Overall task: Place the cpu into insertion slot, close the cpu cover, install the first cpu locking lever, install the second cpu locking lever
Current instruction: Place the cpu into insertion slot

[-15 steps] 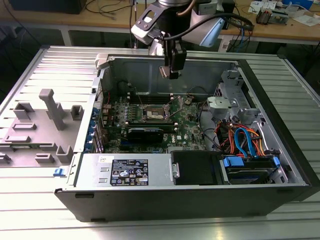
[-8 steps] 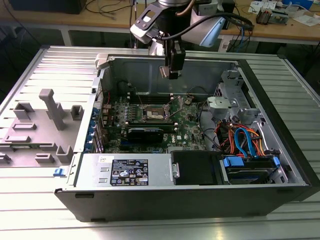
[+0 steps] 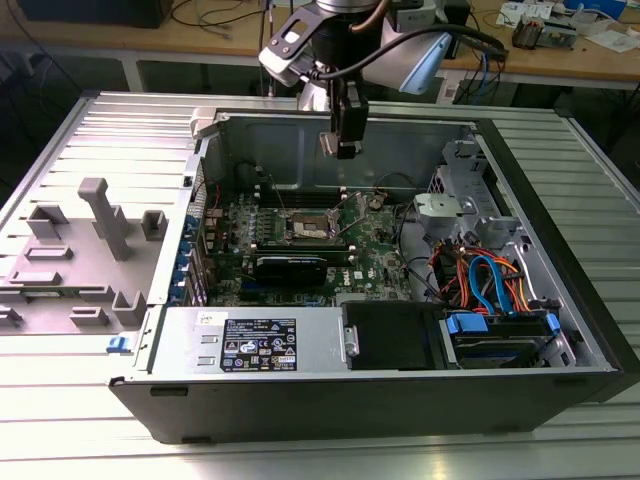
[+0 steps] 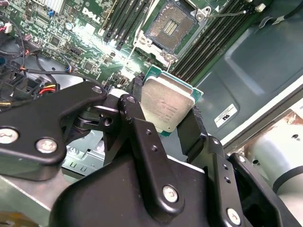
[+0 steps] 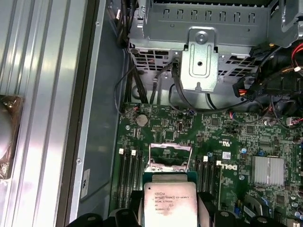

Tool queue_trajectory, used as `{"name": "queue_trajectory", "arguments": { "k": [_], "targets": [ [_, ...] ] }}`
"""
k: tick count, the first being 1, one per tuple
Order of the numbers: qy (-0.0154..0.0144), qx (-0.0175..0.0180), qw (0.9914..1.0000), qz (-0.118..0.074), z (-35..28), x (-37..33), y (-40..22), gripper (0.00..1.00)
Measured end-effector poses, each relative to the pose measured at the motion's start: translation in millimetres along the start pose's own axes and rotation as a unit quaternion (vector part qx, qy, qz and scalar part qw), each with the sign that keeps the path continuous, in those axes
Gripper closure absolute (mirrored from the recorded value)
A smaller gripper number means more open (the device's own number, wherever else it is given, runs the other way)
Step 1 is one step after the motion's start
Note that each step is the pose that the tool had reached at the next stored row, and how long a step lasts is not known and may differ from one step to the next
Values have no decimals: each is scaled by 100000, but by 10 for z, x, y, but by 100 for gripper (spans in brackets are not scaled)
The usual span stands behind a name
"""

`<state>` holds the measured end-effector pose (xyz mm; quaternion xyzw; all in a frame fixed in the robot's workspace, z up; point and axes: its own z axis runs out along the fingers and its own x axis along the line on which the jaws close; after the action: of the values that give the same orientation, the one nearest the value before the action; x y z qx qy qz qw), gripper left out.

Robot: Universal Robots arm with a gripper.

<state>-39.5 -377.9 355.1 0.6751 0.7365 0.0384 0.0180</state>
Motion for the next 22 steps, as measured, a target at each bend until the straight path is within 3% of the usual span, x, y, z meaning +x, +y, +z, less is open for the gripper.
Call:
{"name": "queue_trajectory", "arguments": {
  "k": [13,22],
  "targets": [
    [-211,-68,99965,2619,1,0,-5,45],
    [-263,-86,99946,3263,1,0,-5,45]
  ]
}}
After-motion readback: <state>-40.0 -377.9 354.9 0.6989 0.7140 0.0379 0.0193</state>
